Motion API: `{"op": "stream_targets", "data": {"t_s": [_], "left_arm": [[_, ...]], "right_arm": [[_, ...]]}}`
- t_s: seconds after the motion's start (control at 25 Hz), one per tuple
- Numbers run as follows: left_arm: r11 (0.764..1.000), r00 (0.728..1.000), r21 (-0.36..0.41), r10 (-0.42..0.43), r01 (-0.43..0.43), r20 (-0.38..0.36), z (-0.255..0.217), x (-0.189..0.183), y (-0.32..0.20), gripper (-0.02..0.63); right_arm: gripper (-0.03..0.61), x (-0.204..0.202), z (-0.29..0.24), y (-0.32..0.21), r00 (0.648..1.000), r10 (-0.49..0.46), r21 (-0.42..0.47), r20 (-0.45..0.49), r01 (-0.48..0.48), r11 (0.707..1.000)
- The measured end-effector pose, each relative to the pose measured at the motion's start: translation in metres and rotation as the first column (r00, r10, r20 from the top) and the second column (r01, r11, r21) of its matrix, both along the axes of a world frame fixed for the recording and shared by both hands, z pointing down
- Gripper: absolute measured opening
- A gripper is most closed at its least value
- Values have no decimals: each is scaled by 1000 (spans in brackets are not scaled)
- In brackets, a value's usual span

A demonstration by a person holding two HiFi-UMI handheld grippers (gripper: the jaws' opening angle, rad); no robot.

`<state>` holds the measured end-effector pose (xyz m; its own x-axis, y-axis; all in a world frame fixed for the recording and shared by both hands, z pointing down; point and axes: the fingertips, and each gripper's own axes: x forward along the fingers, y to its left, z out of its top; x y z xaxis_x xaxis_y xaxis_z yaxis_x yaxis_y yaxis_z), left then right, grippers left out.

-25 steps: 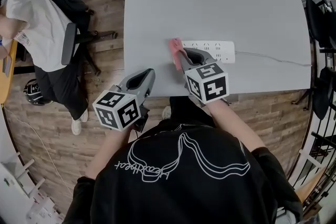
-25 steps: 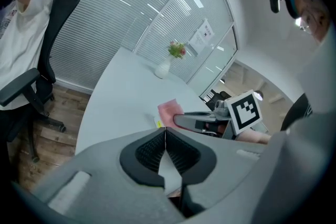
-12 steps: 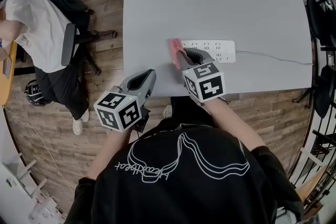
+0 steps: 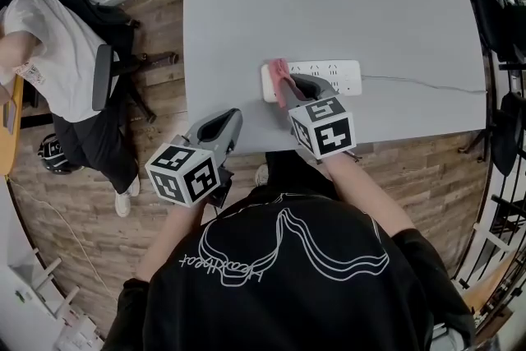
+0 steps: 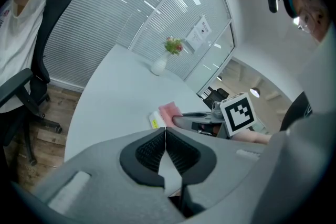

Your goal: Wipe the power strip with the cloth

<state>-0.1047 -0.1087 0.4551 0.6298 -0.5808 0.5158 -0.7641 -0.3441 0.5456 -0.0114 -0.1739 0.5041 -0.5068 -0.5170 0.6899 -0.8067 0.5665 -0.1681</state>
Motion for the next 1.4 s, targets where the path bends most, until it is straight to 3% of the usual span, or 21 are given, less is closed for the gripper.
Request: {"op": "stream_targets", "data": {"t_s": [0.6, 1.4], "left_arm": [[999, 999, 1, 48, -48, -4, 1, 27, -5, 14], [996, 996, 3, 89, -89, 7, -2, 48, 4, 14]], "right_arm": [[34, 80, 0, -4, 991, 130, 31, -41, -129, 991], [34, 179, 0, -1, 944, 324, 50, -66, -321, 946]]}}
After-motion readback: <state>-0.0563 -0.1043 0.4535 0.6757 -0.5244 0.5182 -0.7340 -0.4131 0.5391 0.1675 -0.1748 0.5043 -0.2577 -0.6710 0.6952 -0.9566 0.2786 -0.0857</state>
